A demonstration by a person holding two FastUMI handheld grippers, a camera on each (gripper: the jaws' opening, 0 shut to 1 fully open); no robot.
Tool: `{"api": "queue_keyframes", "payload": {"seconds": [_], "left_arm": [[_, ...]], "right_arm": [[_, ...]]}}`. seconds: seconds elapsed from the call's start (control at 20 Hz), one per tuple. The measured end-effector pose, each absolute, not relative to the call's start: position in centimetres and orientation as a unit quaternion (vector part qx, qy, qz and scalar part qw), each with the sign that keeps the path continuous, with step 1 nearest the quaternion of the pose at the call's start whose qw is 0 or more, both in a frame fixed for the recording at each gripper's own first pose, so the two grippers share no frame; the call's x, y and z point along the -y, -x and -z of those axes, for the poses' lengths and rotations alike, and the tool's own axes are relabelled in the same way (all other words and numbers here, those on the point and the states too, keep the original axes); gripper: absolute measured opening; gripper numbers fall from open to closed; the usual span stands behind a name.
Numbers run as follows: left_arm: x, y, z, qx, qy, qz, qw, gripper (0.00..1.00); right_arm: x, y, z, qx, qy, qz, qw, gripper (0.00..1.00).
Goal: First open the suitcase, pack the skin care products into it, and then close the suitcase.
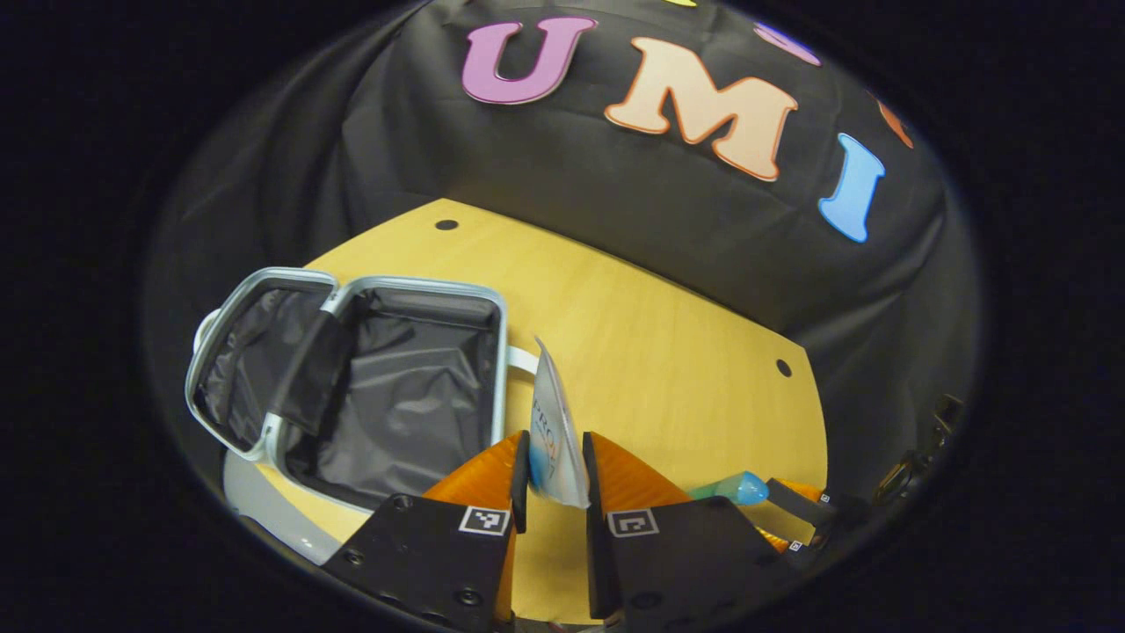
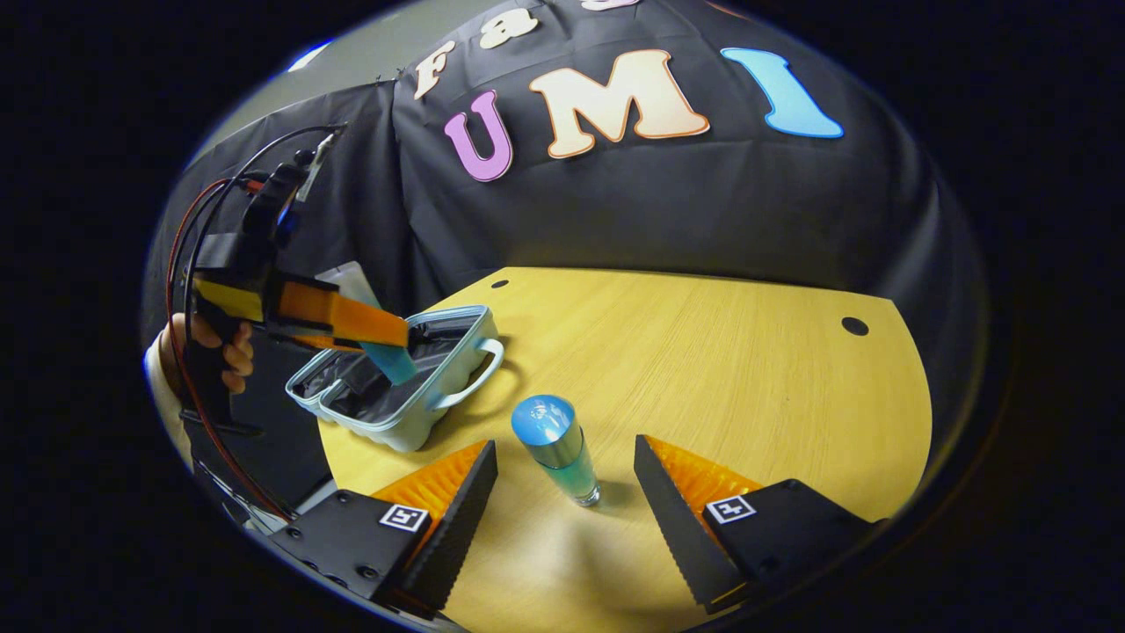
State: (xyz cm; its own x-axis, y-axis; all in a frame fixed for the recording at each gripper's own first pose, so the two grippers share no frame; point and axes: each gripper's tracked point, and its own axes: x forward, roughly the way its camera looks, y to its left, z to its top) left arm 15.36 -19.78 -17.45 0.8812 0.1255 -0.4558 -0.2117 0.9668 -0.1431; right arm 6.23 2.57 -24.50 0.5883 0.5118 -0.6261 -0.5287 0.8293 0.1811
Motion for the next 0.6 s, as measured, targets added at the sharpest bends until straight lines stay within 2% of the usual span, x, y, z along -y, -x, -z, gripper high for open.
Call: {"api": "queue_keyframes", "payload": {"seconds": [0.1, 0.25, 0.4, 0.6], "left_arm": [[17.0, -14.3, 17.4, -0.242, 0.103, -0.103, 0.959, 0.22], [12.3, -13.4, 18.5, -0.275, 0.110, -0.111, 0.949, 0.26], [6.9, -12.4, 21.2, -0.342, 0.097, -0.115, 0.928, 0.26], [4.3, -12.0, 24.3, -0.429, 0.083, -0.082, 0.896, 0.26]], "right_arm": [[-2.8, -6.5, 25.2, -0.349, 0.020, -0.287, 0.892, 0.98], [-3.3, -6.5, 26.4, -0.354, 0.021, -0.270, 0.895, 0.98], [-4.0, -6.6, 27.6, -0.353, 0.028, -0.243, 0.903, 0.98], [-5.1, -6.4, 28.9, -0.355, 0.033, -0.201, 0.913, 0.97]]}}
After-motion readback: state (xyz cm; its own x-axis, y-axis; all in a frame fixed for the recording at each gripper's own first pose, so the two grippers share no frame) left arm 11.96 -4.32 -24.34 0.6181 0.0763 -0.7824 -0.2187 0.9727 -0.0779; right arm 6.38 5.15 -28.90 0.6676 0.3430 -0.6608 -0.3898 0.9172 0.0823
